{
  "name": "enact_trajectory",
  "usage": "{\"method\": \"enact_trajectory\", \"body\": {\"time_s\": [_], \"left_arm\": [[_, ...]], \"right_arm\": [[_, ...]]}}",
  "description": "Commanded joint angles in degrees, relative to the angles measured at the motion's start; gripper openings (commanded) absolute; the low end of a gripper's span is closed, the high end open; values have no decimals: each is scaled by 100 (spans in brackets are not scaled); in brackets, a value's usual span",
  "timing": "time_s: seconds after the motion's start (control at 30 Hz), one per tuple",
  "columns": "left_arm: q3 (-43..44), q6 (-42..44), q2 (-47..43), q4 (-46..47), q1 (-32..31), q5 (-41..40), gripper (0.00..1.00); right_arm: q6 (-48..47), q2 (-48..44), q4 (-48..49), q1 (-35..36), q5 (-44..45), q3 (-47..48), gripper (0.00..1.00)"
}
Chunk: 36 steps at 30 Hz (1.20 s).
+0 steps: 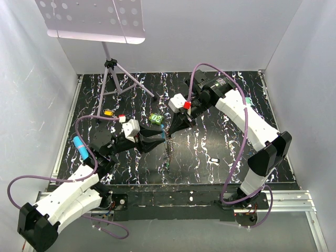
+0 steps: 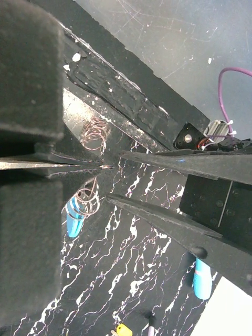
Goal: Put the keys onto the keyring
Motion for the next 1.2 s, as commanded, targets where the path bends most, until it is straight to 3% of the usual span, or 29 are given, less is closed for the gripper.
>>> {"method": "enact_trajectory", "body": {"time_s": [0.0, 0.23, 1.17], "left_arm": [[267, 198, 182, 160, -96, -121, 36], [294, 189, 270, 222, -228, -157, 25], [223, 75, 226, 283, -377, -244, 24]], "right_arm": [[84, -110, -980, 40, -383, 10, 1], [268, -110, -866, 40, -356, -16, 1], [1050, -110, -365, 40, -251, -96, 1]]}}
